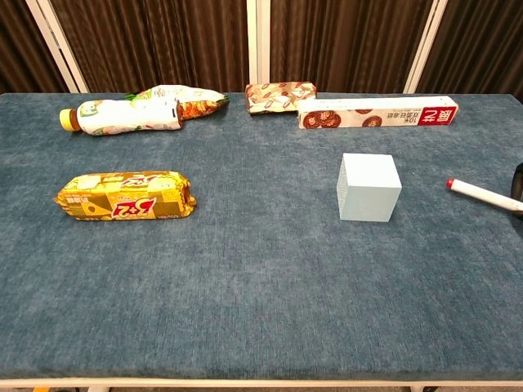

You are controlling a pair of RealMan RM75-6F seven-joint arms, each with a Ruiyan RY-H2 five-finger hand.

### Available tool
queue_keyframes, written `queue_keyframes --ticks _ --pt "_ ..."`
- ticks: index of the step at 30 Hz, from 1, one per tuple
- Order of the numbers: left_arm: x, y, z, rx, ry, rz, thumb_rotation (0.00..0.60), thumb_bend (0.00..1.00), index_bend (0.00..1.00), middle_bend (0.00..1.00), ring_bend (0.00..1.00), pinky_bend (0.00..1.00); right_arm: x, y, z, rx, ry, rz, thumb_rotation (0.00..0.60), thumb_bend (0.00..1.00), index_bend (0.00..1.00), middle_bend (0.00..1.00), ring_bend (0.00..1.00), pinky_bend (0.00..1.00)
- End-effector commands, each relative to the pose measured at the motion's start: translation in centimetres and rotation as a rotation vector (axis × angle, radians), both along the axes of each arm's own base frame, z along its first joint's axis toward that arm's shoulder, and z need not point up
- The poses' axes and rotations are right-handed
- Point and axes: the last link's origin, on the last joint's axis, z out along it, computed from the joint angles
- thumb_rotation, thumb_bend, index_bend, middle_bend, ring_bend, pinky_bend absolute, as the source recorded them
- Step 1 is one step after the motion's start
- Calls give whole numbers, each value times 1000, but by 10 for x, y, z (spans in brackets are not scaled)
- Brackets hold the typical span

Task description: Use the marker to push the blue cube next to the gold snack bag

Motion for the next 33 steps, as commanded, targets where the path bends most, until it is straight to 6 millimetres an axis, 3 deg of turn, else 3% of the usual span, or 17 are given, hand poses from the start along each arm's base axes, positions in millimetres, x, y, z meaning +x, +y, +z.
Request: queue_keyframes --ticks 1,7,17,33 --pt "0 0 0 0 0 0 600 16 171 103 31 176 1 2 7 -18 -4 21 600 342 592 602 918 973" --pt "0 0 0 0 0 0 600 16 171 103 32 176 2 -2 21 -4 14 129 600 342 600 608 920 974" --pt "0 0 0 0 0 0 600 16 171 103 32 176 -17 -11 47 118 91 358 600 327 606 614 919 974" --pt "0 0 0 0 0 0 600 16 171 103 32 176 -23 -24 34 238 174 618 600 290 614 620 895 974"
